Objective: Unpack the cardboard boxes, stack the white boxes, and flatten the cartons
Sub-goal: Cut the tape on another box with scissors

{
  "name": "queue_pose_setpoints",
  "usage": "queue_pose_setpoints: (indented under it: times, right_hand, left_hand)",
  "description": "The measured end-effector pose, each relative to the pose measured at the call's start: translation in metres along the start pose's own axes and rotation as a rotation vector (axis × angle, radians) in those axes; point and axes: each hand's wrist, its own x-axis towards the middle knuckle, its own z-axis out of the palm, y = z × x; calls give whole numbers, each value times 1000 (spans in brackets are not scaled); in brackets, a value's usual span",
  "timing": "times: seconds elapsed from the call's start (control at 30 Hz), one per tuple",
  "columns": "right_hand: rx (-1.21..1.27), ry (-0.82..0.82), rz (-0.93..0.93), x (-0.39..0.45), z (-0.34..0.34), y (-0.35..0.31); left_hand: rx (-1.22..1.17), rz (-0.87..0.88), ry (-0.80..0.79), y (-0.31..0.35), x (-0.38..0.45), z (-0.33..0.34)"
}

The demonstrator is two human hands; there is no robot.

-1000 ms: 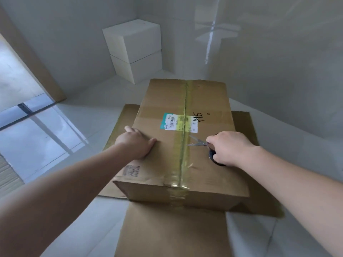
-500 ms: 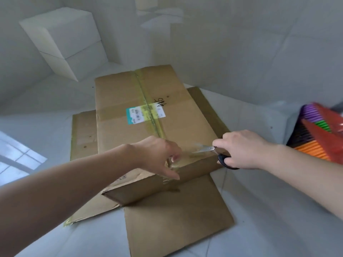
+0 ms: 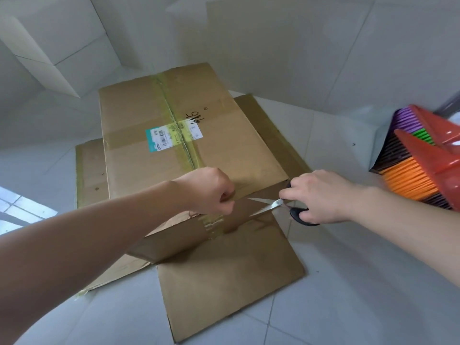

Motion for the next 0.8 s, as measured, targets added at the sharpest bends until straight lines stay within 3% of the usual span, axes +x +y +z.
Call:
queue_pose_setpoints:
  times: [0.2,0.8]
  right_hand:
    - [14,-42,110,-9,5,12]
    - [43,33,194,-16,8,17]
  left_hand:
    - [95,105,-12,6,0,0]
    - [83,138,66,7,-6,-1]
